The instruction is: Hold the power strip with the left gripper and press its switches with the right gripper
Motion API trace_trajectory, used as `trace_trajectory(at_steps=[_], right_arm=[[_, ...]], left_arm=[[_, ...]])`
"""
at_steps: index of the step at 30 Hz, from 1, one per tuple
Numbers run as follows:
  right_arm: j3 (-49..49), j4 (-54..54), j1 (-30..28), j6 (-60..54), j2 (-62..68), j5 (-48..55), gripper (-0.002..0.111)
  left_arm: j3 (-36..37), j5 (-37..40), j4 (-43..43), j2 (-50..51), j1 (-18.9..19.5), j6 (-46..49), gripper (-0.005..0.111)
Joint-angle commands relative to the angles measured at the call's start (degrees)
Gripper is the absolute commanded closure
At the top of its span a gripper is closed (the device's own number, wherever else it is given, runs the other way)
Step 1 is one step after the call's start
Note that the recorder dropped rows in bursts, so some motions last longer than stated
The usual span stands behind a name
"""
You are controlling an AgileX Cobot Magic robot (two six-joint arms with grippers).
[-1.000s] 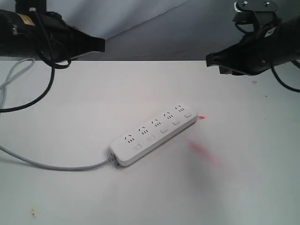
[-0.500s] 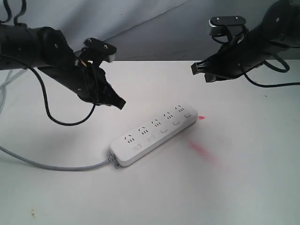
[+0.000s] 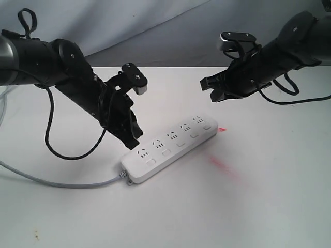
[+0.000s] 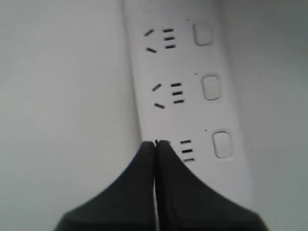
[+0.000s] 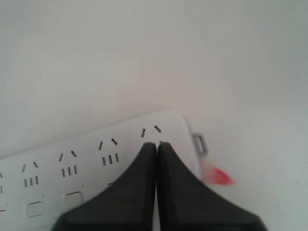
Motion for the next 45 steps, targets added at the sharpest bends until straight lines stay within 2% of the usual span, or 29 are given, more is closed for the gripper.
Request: trace_trajectory(at_steps=[1,6,14,21,35,38,45], right_arm=[[-0.3,3.29,0.07,-3.23,-0.25,0.88,0.108],[-0.3,3.29,0.07,-3.71,-0.25,0.87,0.108],[-0.3,3.29,0.07,-4.13,-0.25,0.87,0.108],[-0.3,3.29,0.07,-4.23,0.22,0.87,0.108],[-0.47,0.44,0.07,-4.34,3.14,2.13,0.108],[-1.23,-5.5,1.8,-2.33,3.29,3.69,0.108],[-6.66,-22.97,6.85,14.12,3.29,9.25,0.108]], left_arm=[[-0.4,1.52,5.38,-0.13,-3.68,3.84,0.107],[-0.4,1.41,15.2,-0.13,-8.13,-2.04,0.107],[-0.4,6.46,33.07,0.59,-9.07,-15.66,0.107],[-0.4,5.02,25.75,1.23,-9.07,-11.27,0.107],[-0.4,4.88,25.62,5.73,-9.71,-11.13,0.107],[-0.4,5.26,25.62,5.7,-9.71,-11.13,0.107],[-0.4,7.12,25.62,5.7,-9.71,-11.39,0.107]])
